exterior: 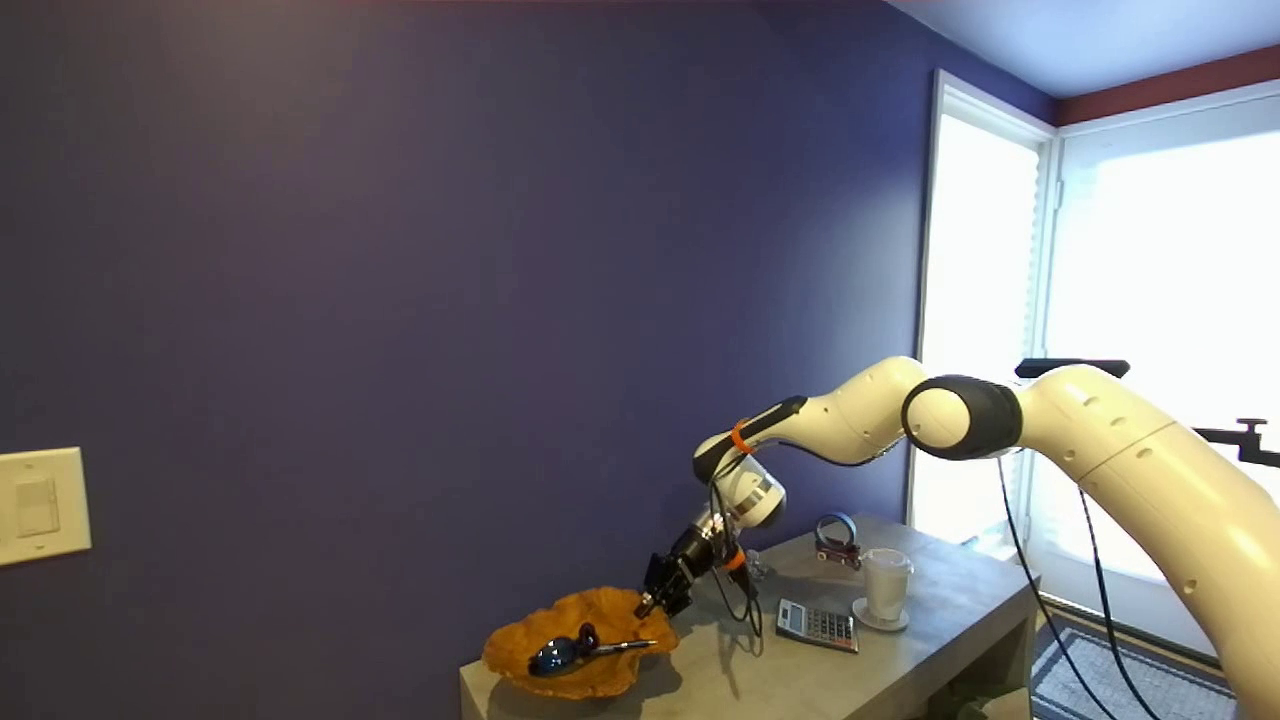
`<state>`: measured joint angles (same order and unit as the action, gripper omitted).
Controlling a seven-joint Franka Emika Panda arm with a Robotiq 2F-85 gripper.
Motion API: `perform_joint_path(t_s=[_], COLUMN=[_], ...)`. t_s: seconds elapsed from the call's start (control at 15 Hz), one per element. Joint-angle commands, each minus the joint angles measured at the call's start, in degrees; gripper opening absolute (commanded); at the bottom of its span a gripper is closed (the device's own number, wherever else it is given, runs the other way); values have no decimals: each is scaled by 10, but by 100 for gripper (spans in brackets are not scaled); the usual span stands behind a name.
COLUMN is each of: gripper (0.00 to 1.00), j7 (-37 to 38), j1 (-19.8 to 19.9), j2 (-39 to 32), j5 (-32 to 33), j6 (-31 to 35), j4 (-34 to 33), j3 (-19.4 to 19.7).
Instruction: Pick up the wooden bowl and move it slightly backwards on the desktop
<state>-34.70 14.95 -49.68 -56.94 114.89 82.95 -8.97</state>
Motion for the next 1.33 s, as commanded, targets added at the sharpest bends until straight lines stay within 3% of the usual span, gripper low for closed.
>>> perform_joint_path(t_s=[0.0,0.27,0.53,1.27], gripper=[3,3,3,3], j7=[-18,-3,-21,-44], j1=[-17,-37,-36,-22], j2=[61,79,78,37], j5=[43,143,206,230], j6=[-35,-78,-119,-126], j4=[43,34,14,-10], j3=[28,46,35,27])
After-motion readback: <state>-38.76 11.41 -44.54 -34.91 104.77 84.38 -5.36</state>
